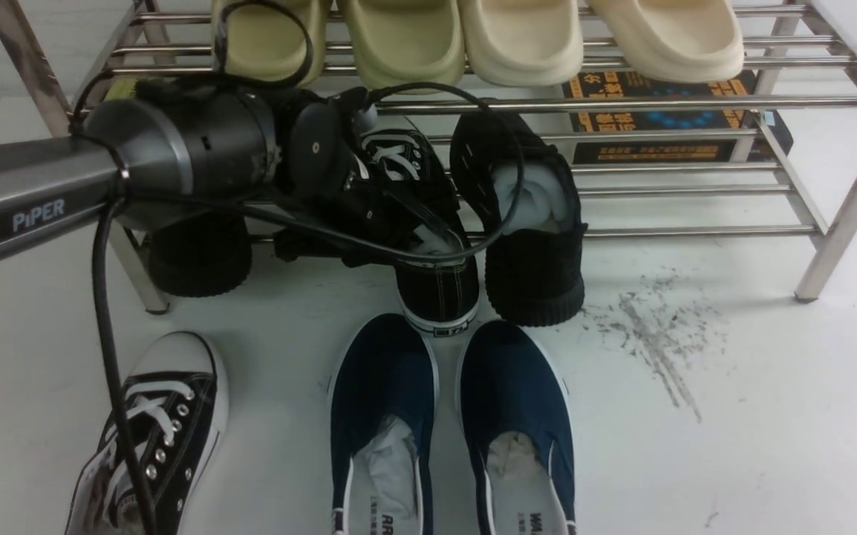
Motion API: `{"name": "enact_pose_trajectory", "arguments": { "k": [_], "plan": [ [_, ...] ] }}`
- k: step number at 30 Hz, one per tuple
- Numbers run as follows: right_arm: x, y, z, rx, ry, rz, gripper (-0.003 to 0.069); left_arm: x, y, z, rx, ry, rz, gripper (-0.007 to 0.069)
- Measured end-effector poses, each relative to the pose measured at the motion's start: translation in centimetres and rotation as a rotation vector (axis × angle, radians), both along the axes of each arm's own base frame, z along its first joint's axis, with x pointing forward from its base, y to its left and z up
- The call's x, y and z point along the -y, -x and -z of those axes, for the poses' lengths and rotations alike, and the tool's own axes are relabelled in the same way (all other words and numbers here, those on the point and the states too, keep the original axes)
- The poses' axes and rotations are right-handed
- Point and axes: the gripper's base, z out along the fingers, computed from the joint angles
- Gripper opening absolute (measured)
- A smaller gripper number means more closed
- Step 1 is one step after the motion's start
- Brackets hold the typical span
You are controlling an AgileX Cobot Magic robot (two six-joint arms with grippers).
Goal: Take the shoes off the shelf with your hand on the white table.
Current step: 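Grasp a shoe standing on the lower shelf of the shoe rack with the left gripper, then set the held shoe down on the floor in front of the rack with the left gripper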
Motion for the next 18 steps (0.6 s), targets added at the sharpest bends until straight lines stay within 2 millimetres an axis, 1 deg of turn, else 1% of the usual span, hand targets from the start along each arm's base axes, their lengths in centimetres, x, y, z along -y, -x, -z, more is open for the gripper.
{"name": "enact_pose_trajectory", "arguments": {
  "k": [1,3,7,9,10,11,13,16,18],
  "plan": [
    [0.0,0.0,0.0,0.0,0.0,0.0,0.0237,0.0,0.0,-0.1,-0.001,0.0,0.0,0.0023],
    [0.0,0.0,0.0,0.0,0.0,0.0,0.0237,-0.4,0.8,-1.2,-0.014,0.001,-0.001,0.0014],
    [0.0,0.0,0.0,0.0,0.0,0.0,0.0237,-1.6,3.1,-5.1,-0.01,0.002,0.01,0.0014],
    [0.0,0.0,0.0,0.0,0.0,0.0,0.0237,-2.2,4.2,-6.7,-0.009,0.001,0.013,0.0014],
    [0.0,0.0,0.0,0.0,0.0,0.0,0.0237,-2.8,5.2,-7.9,-0.017,-0.004,0.018,0.0014],
    [0.0,0.0,0.0,0.0,0.0,0.0,0.0237,-2.8,5.4,-8.0,-0.02,-0.006,0.019,0.0014],
    [0.0,0.0,0.0,0.0,0.0,0.0,0.0237,-3.7,6.9,-9.2,-0.059,-0.035,0.03,0.0014],
    [0.0,0.0,0.0,0.0,0.0,0.0,0.0237,-4.8,8.6,-10.5,-0.074,-0.077,0.036,0.0015],
    [0.0,0.0,0.0,0.0,0.0,0.0,0.0237,-5.3,9.2,-10.5,-0.084,-0.096,0.038,0.0015]
  ]
}}
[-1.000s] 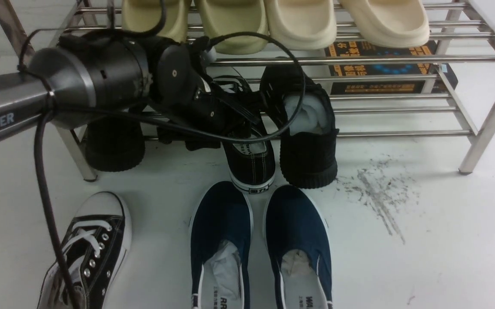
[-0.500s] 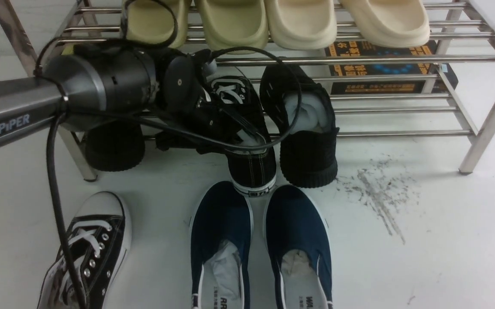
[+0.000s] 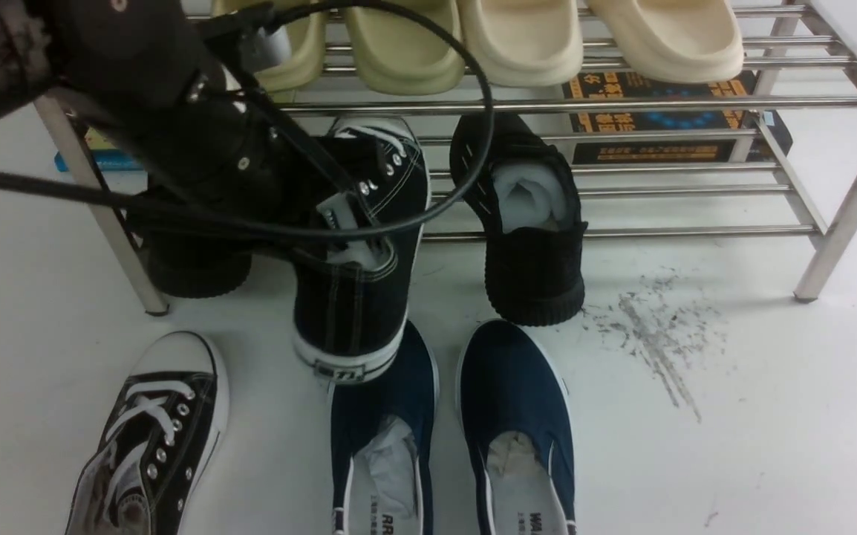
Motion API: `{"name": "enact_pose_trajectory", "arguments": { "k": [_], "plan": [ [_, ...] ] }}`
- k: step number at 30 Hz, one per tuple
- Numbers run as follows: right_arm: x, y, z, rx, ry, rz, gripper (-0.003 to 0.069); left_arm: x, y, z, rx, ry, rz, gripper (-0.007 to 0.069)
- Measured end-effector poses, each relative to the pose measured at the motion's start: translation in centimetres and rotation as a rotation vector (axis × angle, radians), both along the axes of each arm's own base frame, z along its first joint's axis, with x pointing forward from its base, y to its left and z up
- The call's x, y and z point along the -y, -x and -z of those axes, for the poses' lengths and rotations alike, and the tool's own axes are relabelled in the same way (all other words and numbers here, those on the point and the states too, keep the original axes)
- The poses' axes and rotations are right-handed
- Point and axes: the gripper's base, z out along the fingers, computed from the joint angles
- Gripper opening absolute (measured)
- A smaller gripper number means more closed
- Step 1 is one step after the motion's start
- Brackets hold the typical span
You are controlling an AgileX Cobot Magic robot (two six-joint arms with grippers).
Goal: Take the shoes off the shelf with your hand on the white table.
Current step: 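Set the held shoe down on the floor in front of the rack with the left gripper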
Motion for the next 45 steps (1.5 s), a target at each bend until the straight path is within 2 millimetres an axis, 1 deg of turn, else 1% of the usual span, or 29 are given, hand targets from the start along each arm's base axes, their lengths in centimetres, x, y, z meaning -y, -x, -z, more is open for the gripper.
{"name": "enact_pose_trajectory", "arguments": {
  "k": [1,3,4,6,7,10,11,12,13,14,16,17,19,20,22,23,24,26,32,45],
  "plan": [
    [0.0,0.0,0.0,0.0,0.0,0.0,0.0237,-0.6,0.7,0.3,-0.012,-0.029,0.0,0.0016],
    [0.0,0.0,0.0,0.0,0.0,0.0,0.0237,-1.0,1.4,0.5,-0.013,-0.037,-0.001,0.0016],
    [0.0,0.0,0.0,0.0,0.0,0.0,0.0237,-1.5,2.2,1.3,-0.032,-0.048,-0.007,0.0016],
    [0.0,0.0,0.0,0.0,0.0,0.0,0.0237,-2.3,3.6,2.4,-0.06,-0.054,-0.021,0.0016],
    [0.0,0.0,0.0,0.0,0.0,0.0,0.0237,-2.7,4.4,3.4,-0.085,-0.059,-0.034,0.0016],
    [0.0,0.0,0.0,0.0,0.0,0.0,0.0237,-3.7,6.2,4.6,-0.1,-0.042,-0.068,0.0016],
    [0.0,0.0,0.0,0.0,0.0,0.0,0.0237,-4.4,7.5,5.2,-0.092,-0.017,-0.098,0.0016],
    [0.0,0.0,0.0,0.0,0.0,0.0,0.0237,-4.5,7.6,5.2,-0.087,-0.011,-0.101,0.0016],
    [0.0,0.0,0.0,0.0,0.0,0.0,0.0237,-5.2,8.7,5.5,-0.073,0.016,-0.128,0.0017],
    [0.0,0.0,0.0,0.0,0.0,0.0,0.0237,-5.5,9.4,5.7,-0.066,0.03,-0.14,0.0017],
    [0.0,0.0,0.0,0.0,0.0,0.0,0.0237,-5.9,10.0,6.2,-0.064,0.041,-0.156,0.0017],
    [0.0,0.0,0.0,0.0,0.0,0.0,0.0237,-6.2,10.6,6.6,-0.068,0.049,-0.17,0.0017],
    [0.0,0.0,0.0,0.0,0.0,0.0,0.0237,-6.5,11.0,7.6,-0.093,0.041,-0.188,0.0019],
    [0.0,0.0,0.0,0.0,0.0,0.0,0.0237,-6.5,11.0,7.7,-0.095,0.039,-0.188,0.0019],
    [0.0,0.0,0.0,0.0,0.0,0.0,0.0237,-6.7,11.3,9.1,-0.125,0.015,-0.195,0.0019],
    [0.0,0.0,0.0,0.0,0.0,0.0,0.0237,-6.7,11.3,9.1,-0.122,0.016,-0.194,0.0019],
    [0.0,0.0,0.0,0.0,0.0,0.0,0.0237,-6.7,11.2,9.8,-0.123,0.001,-0.191,0.002],
    [0.0,0.0,0.0,0.0,0.0,0.0,0.0237,-6.7,10.9,10.3,-0.106,-0.001,-0.185,0.0021],
    [0.0,0.0,0.0,0.0,0.0,0.0,0.0237,-6.2,10.1,11.1,-0.096,-0.012,-0.163,0.002],
    [0.0,0.0,0.0,0.0,0.0,0.0,0.0237,-5.2,8.3,13.3,-0.133,-0.042,-0.152,0.0031]
  ]
}}
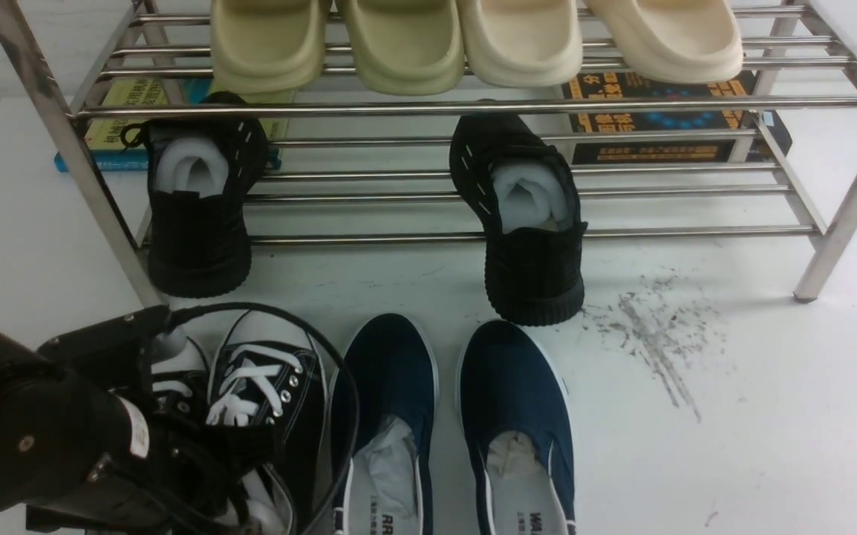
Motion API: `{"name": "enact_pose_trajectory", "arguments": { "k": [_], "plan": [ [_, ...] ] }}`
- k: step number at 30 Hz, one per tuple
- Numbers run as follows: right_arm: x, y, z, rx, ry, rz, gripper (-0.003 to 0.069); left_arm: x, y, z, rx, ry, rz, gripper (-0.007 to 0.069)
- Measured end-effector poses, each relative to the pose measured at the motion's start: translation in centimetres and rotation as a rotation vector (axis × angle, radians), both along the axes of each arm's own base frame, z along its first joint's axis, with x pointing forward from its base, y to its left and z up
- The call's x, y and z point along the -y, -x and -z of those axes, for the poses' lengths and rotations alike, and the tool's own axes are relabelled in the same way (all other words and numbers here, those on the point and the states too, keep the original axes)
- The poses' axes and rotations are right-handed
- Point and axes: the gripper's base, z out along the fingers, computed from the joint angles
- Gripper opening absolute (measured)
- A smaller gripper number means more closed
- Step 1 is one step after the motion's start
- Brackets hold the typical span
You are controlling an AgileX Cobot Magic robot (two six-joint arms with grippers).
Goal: Take the shoes off the shelf with your hand on the white table.
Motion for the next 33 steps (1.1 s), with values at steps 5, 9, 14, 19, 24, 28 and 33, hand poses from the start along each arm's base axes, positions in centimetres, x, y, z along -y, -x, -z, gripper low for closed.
{"name": "enact_pose_trajectory", "arguments": {
  "k": [5,9,14,19,24,28,33],
  "plan": [
    [0.0,0.0,0.0,0.0,0.0,0.0,0.0237,0.1,-0.1,0.1,0.001,0.0,0.001,0.0078],
    [0.0,0.0,0.0,0.0,0.0,0.0,0.0237,0.0,0.1,-0.3,0.016,0.012,0.0,0.0179],
    [0.0,0.0,0.0,0.0,0.0,0.0,0.0237,-0.4,0.7,-1.5,0.056,0.034,-0.001,0.0343],
    [0.0,0.0,0.0,0.0,0.0,0.0,0.0237,-1.0,1.8,-3.9,0.13,0.072,-0.003,0.0428],
    [0.0,0.0,0.0,0.0,0.0,0.0,0.0237,-2.2,3.2,-8.4,0.215,0.075,-0.007,0.0426],
    [0.0,0.0,0.0,0.0,0.0,0.0,0.0237,-4.1,5.2,-12.4,0.258,0.013,-0.031,0.0335],
    [0.0,0.0,0.0,0.0,0.0,0.0,0.0237,-6.8,8.2,-14.7,0.302,-0.082,-0.048,0.0096]
  ]
}}
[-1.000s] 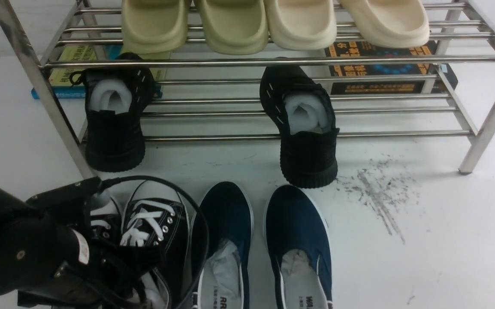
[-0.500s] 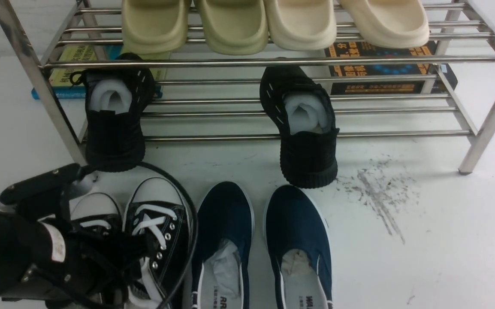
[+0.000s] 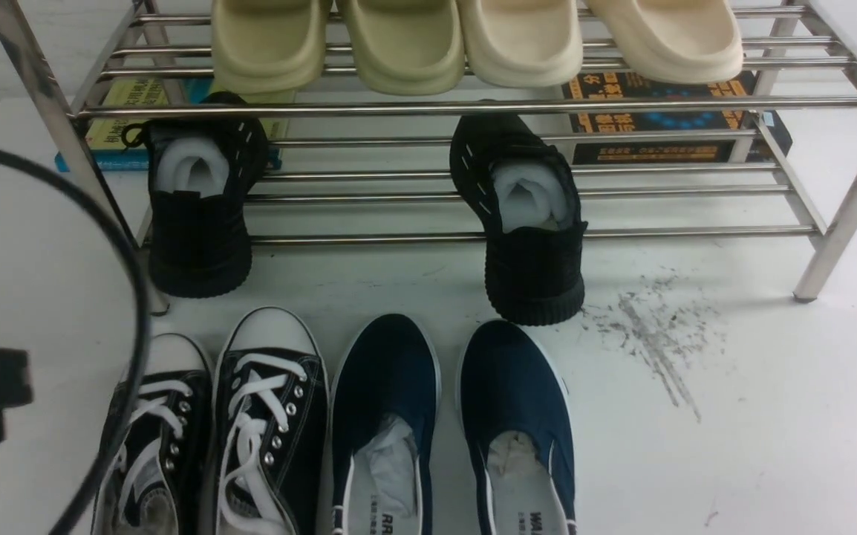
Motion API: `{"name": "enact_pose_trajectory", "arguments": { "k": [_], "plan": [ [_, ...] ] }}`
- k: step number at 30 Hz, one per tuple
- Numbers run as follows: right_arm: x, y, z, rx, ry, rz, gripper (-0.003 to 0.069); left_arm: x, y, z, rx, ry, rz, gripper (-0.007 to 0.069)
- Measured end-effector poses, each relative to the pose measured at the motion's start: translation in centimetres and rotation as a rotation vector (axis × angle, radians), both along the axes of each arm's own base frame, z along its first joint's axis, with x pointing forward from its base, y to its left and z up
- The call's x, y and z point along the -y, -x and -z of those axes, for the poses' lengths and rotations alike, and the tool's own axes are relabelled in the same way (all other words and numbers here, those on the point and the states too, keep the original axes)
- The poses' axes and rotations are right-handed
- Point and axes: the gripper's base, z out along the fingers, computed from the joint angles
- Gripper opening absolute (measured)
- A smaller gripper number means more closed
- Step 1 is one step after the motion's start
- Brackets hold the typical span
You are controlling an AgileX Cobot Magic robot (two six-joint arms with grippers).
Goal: Take the shoes off the shelf with your hand on the white table.
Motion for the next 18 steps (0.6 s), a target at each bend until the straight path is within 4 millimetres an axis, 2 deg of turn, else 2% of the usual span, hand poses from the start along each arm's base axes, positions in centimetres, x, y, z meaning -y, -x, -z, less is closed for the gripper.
{"name": "enact_pose_trajectory", "arguments": {
  "k": [1,2,3,6,7,12,15,18],
  "plan": [
    [0.0,0.0,0.0,0.0,0.0,0.0,0.0237,-0.1,0.1,0.0,0.005,0.001,0.002,0.0087],
    [0.0,0.0,0.0,0.0,0.0,0.0,0.0237,-0.7,1.0,-0.4,0.046,0.001,0.016,0.0031],
    [0.0,0.0,0.0,0.0,0.0,0.0,0.0237,-0.9,1.5,-0.5,0.061,0.008,0.02,0.0016],
    [0.0,0.0,0.0,0.0,0.0,0.0,0.0237,-1.7,3.7,0.2,0.093,0.063,0.044,0.0001],
    [0.0,0.0,0.0,0.0,0.0,0.0,0.0237,-1.7,3.8,0.3,0.094,0.067,0.045,0.0001],
    [0.0,0.0,0.0,0.0,0.0,0.0,0.0237,-3.2,7.0,4.8,0.102,0.107,0.064,0.0001],
    [0.0,0.0,0.0,0.0,0.0,0.0,0.0237,-3.7,8.1,7.8,0.117,0.111,0.078,0.0001],
    [0.0,0.0,0.0,0.0,0.0,0.0,0.0237,-3.4,8.3,10.0,0.226,0.198,0.109,0.0001]
  ]
}}
